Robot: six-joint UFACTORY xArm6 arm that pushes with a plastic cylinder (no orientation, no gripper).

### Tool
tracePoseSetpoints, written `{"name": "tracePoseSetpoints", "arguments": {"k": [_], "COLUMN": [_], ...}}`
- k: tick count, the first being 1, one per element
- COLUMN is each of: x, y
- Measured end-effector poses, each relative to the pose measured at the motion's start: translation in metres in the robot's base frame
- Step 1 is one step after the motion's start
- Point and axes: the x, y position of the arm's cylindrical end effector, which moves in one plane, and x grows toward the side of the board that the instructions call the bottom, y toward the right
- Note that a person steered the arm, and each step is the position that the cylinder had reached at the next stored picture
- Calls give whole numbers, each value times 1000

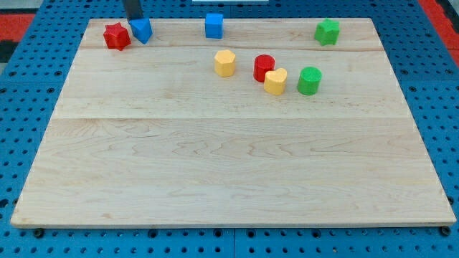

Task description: Separate the blue triangle and red star

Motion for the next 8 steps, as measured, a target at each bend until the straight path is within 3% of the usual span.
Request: {"name": "tracePoseSetpoints", "arguments": {"k": [8], "x": [4], "y": [51]}}
